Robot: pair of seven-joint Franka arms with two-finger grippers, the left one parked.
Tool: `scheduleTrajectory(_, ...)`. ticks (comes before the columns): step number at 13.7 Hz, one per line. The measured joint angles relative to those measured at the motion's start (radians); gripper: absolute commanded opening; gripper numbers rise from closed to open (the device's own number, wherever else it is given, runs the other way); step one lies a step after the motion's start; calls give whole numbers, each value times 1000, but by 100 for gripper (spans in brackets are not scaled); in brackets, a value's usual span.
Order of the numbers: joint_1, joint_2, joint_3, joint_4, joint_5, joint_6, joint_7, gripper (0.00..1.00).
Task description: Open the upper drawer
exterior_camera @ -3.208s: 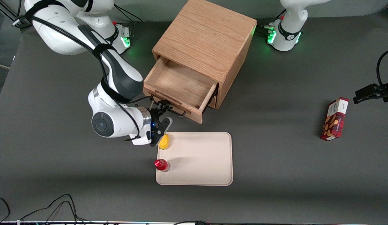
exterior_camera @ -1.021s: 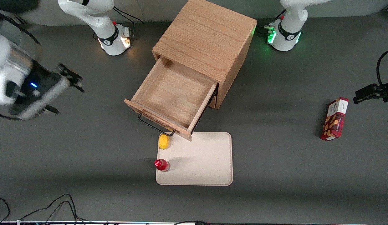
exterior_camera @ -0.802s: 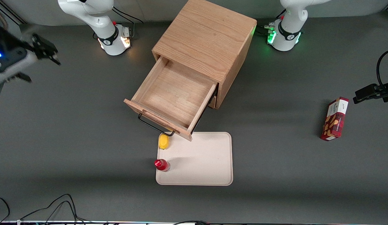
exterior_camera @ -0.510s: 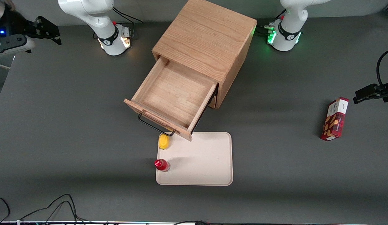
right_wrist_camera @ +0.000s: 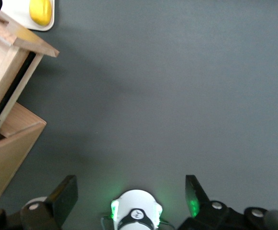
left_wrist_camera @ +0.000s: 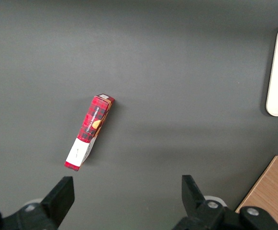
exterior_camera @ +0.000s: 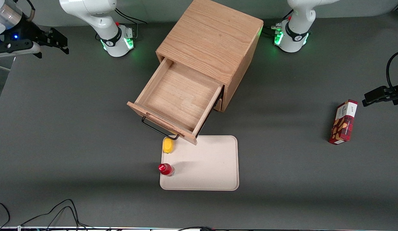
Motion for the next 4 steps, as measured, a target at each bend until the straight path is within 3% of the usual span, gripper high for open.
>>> scheduleTrajectory(4, 0, 15, -6, -7, 18, 13, 90, 100)
